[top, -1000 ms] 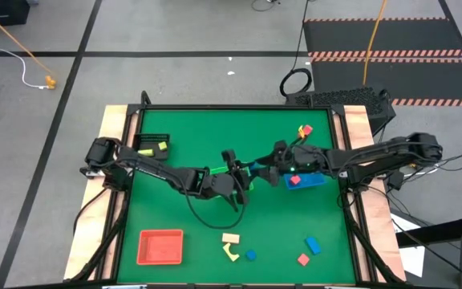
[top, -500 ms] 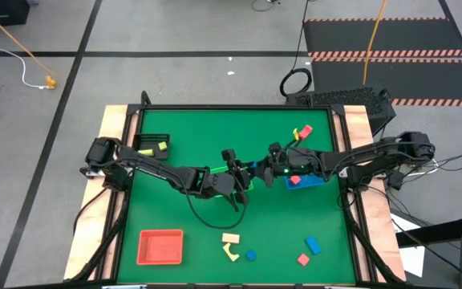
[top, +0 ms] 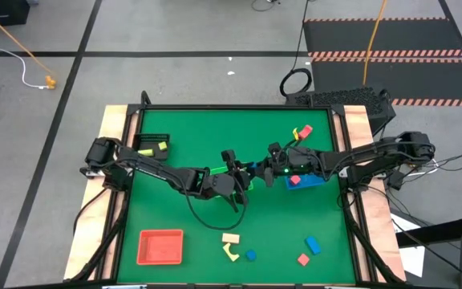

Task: Sort & place blocks by color
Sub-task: Put the top blue block into the red bin, then put the bottom right blue block into the red bin

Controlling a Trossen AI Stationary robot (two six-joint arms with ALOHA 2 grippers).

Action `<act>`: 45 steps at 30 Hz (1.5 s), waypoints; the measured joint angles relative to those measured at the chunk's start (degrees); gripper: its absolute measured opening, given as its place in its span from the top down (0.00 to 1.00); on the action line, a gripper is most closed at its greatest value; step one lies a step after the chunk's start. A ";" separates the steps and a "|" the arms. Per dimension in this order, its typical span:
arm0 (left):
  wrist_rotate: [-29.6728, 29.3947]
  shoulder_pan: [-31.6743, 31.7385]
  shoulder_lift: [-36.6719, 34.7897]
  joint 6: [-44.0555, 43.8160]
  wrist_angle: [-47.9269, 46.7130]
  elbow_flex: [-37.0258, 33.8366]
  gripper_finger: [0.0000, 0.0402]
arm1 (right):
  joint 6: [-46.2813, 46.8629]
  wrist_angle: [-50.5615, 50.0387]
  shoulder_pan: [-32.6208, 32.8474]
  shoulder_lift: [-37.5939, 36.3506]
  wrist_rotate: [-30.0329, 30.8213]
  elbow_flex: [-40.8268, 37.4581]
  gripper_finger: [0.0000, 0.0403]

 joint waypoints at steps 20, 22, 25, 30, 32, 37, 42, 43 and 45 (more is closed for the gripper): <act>0.09 0.04 0.00 0.49 0.07 0.03 0.63 | 0.14 0.62 0.00 0.00 -1.18 -0.09 0.82; 0.04 0.04 0.00 0.58 0.05 0.04 0.63 | 0.11 0.68 0.00 0.02 -1.18 -0.09 0.82; 0.10 0.04 0.00 0.30 0.07 0.06 0.63 | -0.06 0.76 0.00 0.02 -1.20 -0.09 0.80; 0.39 -0.07 -0.02 -0.19 0.17 0.11 0.73 | -0.67 0.18 -0.87 -0.39 -1.35 -0.12 0.51; 0.53 -0.07 -0.02 -0.01 -0.30 0.18 0.76 | -1.95 -0.89 -1.60 -0.91 -1.86 -0.15 0.40; 1.11 0.09 -0.11 -0.06 -1.46 0.48 0.77 | -4.16 -3.99 -3.53 -3.05 -2.93 -0.13 0.23; 1.46 0.07 -0.11 -0.61 -1.67 0.37 0.78 | -3.04 -7.46 -4.15 -3.15 -4.69 0.13 0.22; 1.52 0.07 -0.08 -0.80 -1.87 0.35 0.78 | -3.12 -8.94 -4.15 -3.19 -4.47 0.13 0.22; 1.98 -0.16 0.02 -1.89 -2.76 0.29 0.75 | -3.74 -11.13 -4.15 -3.21 -4.08 0.26 0.24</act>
